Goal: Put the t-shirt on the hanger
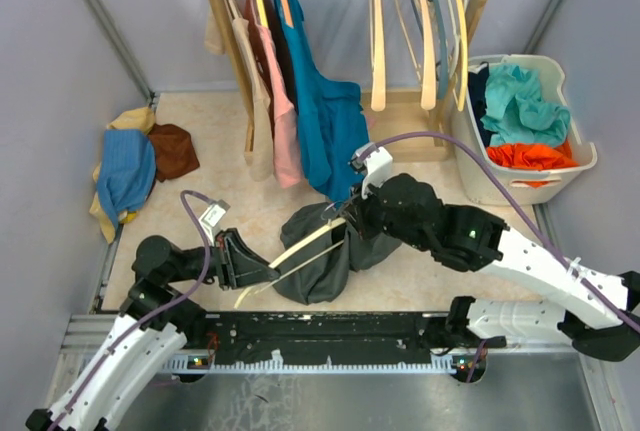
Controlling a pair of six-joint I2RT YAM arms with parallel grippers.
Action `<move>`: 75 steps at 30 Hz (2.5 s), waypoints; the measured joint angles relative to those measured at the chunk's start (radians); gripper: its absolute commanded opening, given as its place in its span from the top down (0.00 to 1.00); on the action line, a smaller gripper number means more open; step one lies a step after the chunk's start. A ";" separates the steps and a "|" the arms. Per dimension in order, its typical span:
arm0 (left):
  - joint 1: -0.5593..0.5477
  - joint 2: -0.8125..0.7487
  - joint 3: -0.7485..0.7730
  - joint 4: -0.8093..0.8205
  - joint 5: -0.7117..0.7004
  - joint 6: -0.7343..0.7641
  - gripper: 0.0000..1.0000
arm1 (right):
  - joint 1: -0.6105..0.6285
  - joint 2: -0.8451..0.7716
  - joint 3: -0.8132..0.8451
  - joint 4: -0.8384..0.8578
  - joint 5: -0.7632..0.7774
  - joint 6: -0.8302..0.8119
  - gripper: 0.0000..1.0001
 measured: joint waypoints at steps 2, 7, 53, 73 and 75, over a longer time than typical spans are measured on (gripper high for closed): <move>0.000 0.011 0.000 0.015 0.002 -0.004 0.98 | 0.023 0.002 0.000 0.006 0.015 -0.004 1.00; 0.000 0.024 -0.002 0.047 0.001 -0.015 0.98 | 0.097 0.005 0.000 0.026 0.082 -0.017 1.00; 0.000 0.063 -0.062 0.230 -0.022 -0.124 0.98 | 0.226 -0.006 -0.069 0.194 0.244 -0.099 0.87; 0.000 0.071 -0.068 0.271 -0.021 -0.175 0.97 | 0.246 0.025 -0.069 0.230 0.334 -0.111 0.82; 0.000 0.072 -0.068 0.284 -0.020 -0.180 0.97 | 0.246 0.029 -0.068 0.245 0.335 -0.114 0.82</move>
